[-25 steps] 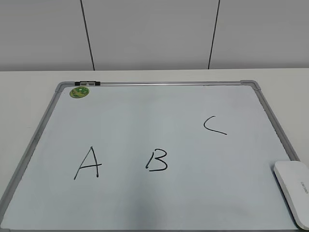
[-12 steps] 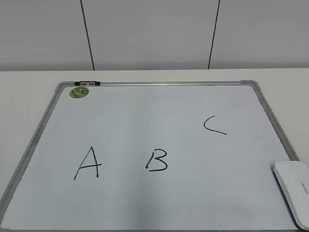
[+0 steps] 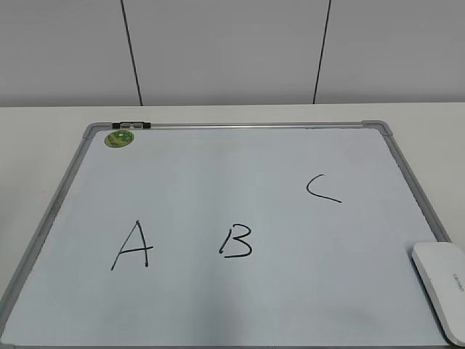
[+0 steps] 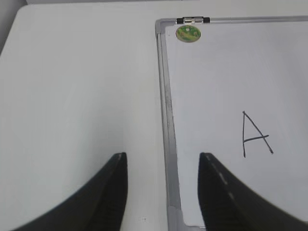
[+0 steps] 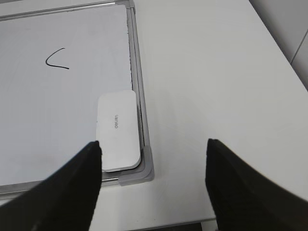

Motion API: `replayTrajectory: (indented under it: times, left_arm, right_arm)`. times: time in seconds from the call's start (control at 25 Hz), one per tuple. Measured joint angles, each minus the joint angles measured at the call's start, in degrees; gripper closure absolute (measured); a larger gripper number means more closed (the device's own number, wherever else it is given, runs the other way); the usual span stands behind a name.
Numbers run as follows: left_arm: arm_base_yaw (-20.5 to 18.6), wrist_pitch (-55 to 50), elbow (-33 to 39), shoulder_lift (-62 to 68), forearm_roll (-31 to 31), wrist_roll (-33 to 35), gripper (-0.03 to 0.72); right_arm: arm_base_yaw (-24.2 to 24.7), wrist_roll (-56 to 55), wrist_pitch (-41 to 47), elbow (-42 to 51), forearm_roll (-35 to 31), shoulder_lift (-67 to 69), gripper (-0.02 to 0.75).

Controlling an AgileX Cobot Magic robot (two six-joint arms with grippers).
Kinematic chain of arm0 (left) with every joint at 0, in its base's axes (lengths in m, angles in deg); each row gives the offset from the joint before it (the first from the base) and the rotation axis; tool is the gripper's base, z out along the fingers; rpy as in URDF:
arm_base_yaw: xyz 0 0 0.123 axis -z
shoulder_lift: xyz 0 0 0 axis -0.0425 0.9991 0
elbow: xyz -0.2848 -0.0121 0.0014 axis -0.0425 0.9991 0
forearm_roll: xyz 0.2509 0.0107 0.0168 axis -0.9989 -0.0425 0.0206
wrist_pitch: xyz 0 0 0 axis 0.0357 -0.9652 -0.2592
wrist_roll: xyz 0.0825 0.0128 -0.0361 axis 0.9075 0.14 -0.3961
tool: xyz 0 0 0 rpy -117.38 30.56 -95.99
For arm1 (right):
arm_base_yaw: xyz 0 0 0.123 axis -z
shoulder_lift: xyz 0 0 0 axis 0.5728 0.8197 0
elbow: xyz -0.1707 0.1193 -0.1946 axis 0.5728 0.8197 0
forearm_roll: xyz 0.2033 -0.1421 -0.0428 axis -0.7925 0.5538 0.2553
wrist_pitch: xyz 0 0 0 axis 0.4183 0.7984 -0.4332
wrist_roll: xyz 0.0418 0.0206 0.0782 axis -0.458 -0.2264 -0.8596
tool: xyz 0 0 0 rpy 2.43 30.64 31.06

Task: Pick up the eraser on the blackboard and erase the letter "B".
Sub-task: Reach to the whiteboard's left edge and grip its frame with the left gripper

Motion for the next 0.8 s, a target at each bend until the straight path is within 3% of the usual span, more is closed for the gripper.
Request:
replayTrajectory:
  times: [0.44, 0.8]
  left_arm:
    - [0.0, -0.9, -12.9, 27.2, 1.6, 0.0, 0.341]
    - [2.1, -6.8, -23.6, 39.7, 1.6, 0.0, 0.341]
  right_arm:
    - [0.0, 0.0, 0.0, 0.0, 0.0, 0.0, 0.237]
    - [0.0, 0.0, 0.0, 0.0, 0.0, 0.0, 0.237]
